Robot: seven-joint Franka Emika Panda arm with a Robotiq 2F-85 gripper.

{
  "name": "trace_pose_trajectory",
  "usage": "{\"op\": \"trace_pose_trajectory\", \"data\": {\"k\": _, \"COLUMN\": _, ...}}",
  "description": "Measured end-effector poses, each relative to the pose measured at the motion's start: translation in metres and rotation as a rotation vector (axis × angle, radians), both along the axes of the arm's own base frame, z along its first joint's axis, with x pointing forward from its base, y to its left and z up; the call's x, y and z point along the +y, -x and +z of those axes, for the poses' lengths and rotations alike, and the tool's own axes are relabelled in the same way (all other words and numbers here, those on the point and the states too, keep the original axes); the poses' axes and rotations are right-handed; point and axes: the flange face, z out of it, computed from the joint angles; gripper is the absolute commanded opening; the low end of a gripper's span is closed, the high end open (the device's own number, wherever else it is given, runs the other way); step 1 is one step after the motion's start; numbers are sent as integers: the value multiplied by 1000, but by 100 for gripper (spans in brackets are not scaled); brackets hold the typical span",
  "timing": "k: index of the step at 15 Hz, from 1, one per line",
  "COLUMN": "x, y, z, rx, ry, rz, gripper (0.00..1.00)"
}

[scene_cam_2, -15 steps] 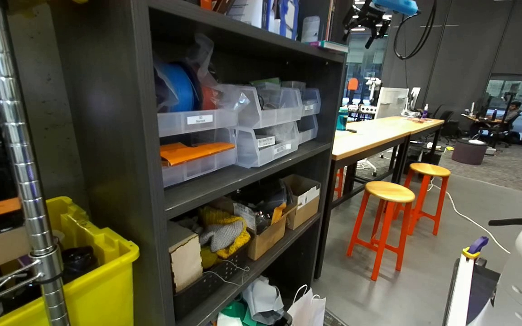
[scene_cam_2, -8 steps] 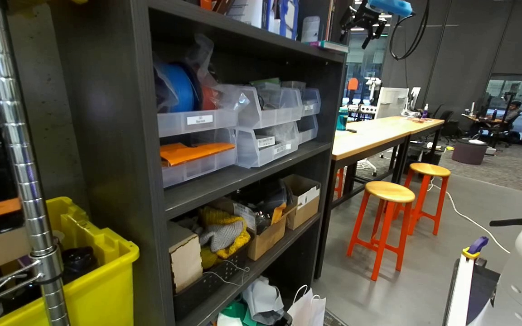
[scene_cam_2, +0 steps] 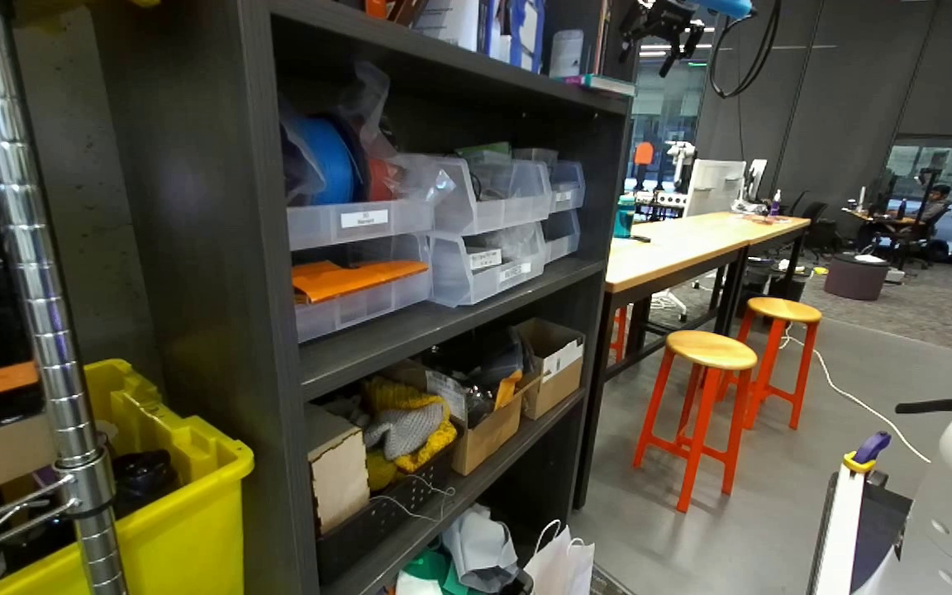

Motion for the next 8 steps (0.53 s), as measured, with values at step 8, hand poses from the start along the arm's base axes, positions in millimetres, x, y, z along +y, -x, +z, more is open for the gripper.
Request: {"op": "trace_pose_trajectory", "data": {"k": 8, "x": -12, "y": -10, "z": -15, "rx": -28, "ry": -50, "rz": 29, "gripper": 100}}
